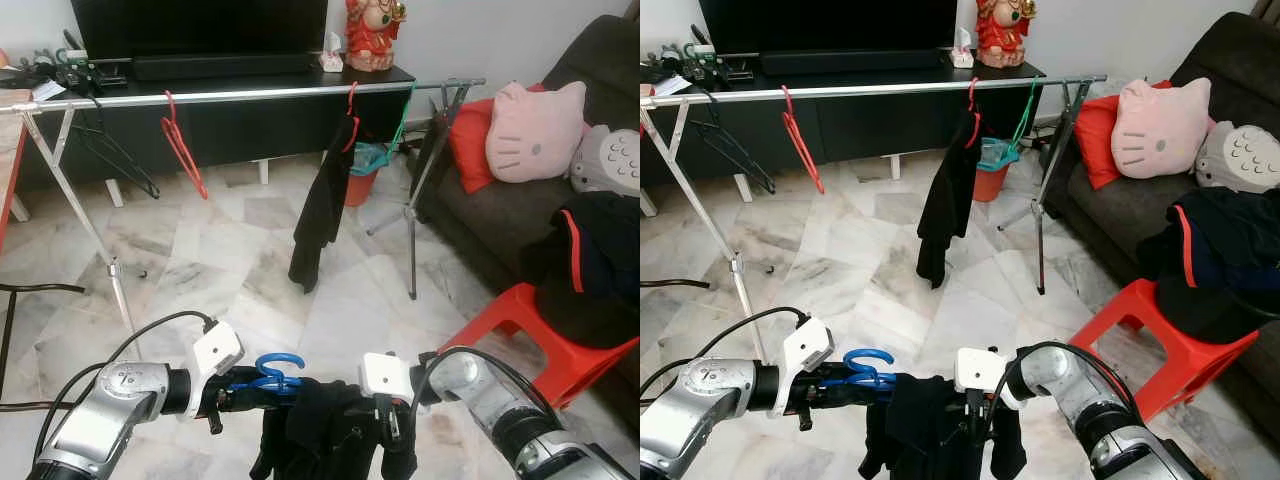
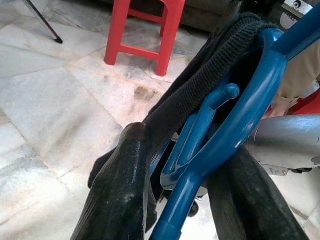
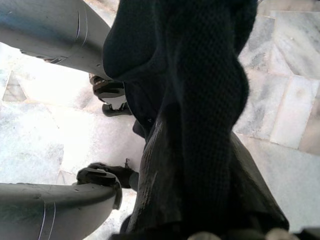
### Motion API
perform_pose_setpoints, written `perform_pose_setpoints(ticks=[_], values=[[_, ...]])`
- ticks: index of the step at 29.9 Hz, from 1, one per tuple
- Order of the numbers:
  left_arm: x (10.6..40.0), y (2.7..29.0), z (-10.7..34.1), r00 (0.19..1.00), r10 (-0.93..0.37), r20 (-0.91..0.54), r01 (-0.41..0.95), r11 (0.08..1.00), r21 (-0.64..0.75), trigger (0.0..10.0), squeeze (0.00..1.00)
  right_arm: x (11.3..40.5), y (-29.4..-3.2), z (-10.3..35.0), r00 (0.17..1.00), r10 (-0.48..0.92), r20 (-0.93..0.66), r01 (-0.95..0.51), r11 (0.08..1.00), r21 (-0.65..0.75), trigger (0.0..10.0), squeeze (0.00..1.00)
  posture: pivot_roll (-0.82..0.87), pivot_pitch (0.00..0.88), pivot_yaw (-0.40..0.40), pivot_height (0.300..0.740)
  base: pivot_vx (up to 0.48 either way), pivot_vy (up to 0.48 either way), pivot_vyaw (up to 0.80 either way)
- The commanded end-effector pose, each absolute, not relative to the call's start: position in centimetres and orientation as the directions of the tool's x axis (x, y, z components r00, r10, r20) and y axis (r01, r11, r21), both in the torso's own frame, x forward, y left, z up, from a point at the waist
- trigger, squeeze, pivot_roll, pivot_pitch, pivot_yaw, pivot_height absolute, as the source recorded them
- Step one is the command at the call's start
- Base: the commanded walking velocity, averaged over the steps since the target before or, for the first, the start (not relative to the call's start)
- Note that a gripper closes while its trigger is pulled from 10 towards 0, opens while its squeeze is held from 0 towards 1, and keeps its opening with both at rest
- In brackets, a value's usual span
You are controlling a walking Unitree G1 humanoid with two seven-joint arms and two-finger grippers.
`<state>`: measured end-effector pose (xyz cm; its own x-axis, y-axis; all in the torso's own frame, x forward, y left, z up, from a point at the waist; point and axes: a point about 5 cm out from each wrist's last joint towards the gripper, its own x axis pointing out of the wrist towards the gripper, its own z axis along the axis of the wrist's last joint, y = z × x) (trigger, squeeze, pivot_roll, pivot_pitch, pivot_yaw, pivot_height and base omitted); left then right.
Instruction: Hang hanger
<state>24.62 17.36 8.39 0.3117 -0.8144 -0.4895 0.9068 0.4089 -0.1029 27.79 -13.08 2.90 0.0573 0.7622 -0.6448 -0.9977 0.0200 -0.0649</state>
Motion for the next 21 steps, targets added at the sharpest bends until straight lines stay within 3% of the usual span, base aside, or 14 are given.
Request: perform_pose_setpoints(ticks=[1, 10, 11, 12, 13, 14, 15, 17, 18, 19, 20, 21], values=[[25.17, 17.65, 8.92, 0.333, -0.81, -0.482, 0.906, 0.417, -0.076, 0.0, 0.0, 28.29, -13.34, 3.56, 0.079, 0.773, -0.63, -0.995, 0.026, -0.093, 0.0, 0.0, 0.1, 0.0, -0.114, 0.74, 0.0, 0.0, 0.0], [25.26, 17.66, 8.98, 0.336, -0.813, -0.476, 0.904, 0.42, -0.079, 0.0, 0.0, 28.36, -13.31, 3.44, 0.098, 0.763, -0.638, -0.993, 0.033, -0.112, 0.0, 0.0, 0.1, 0.0, -0.114, 0.74, 0.0, 0.0, 0.0], [25.27, 17.65, 8.98, 0.337, -0.813, -0.476, 0.904, 0.42, -0.078, 0.0, 0.0, 28.43, -13.34, 3.42, 0.109, 0.759, -0.642, -0.992, 0.041, -0.121, 3.6, 0.0, 0.1, 0.0, -0.114, 0.74, 0.0, 0.0, 0.0], [25.27, 17.65, 8.98, 0.337, -0.813, -0.476, 0.904, 0.42, -0.078, 0.0, 0.0, 28.43, -13.34, 3.42, 0.109, 0.759, -0.642, -0.992, 0.041, -0.121, 3.6, 0.0, 0.1, 0.0, -0.114, 0.74, 0.0, 0.0, 0.0], [25.32, 17.65, 8.98, 0.338, -0.812, -0.475, 0.904, 0.421, -0.077, 0.0, 0.0, 28.55, -13.33, 3.44, 0.125, 0.757, -0.641, -0.99, 0.051, -0.132, 10.0, 0.91, 0.1, 0.0, -0.114, 0.74, 0.0, 0.0, 0.0], [25.34, 17.63, 8.98, 0.339, -0.812, -0.475, 0.904, 0.421, -0.076, 0.0, 0.0, 28.58, -13.32, 3.47, 0.128, 0.758, -0.64, -0.989, 0.053, -0.135, 10.0, 0.91, 0.1, 0.0, -0.115, 0.74, 0.0, 0.0, 0.0], [25.36, 17.62, 8.98, 0.339, -0.812, -0.475, 0.904, 0.422, -0.076, 0.0, 0.0, 28.62, -13.3, 3.5, 0.129, 0.76, -0.637, -0.99, 0.056, -0.133, 10.0, 1.0, 0.1, 0.0, -0.115, 0.74, 0.0, 0.0, 0.0], [25.38, 17.59, 8.99, 0.34, -0.813, -0.474, 0.903, 0.422, -0.076, 0.0, 0.0, 28.66, -13.27, 3.55, 0.131, 0.76, -0.636, -0.989, 0.056, -0.137, 10.0, 1.0, 0.1, 0.0, -0.115, 0.74, 0.0, 0.0, 0.0], [25.4, 17.59, 8.98, 0.34, -0.812, -0.474, 0.903, 0.422, -0.076, 0.0, 0.0, 28.72, -13.26, 3.58, 0.136, 0.758, -0.638, -0.988, 0.059, -0.141, 10.0, 0.92, 0.1, 0.0, -0.115, 0.74, 0.0, 0.0, 0.0], [25.4, 17.59, 8.97, 0.34, -0.812, -0.474, 0.903, 0.422, -0.075, 0.0, 0.0, 28.77, -13.25, 3.59, 0.14, 0.756, -0.639, -0.988, 0.06, -0.145, 10.0, 0.92, 0.1, 0.0, -0.115, 0.74, 0.0, 0.0, 0.0], [25.4, 17.6, 8.96, 0.34, -0.812, -0.474, 0.903, 0.422, -0.075, 0.0, 0.0, 28.78, -13.26, 3.6, 0.141, 0.755, -0.64, -0.987, 0.059, -0.147, 10.0, 0.0, 0.1, 0.0, -0.115, 0.74, 0.0, 0.0, 0.0], [25.4, 17.6, 8.95, 0.339, -0.812, -0.475, 0.904, 0.422, -0.075, 0.0, 0.0, 28.79, -13.27, 3.6, 0.141, 0.754, -0.641, -0.987, 0.059, -0.148, 10.0, 0.0, 0.1, 0.0, -0.115, 0.74, 0.0, 0.0, 0.0]])
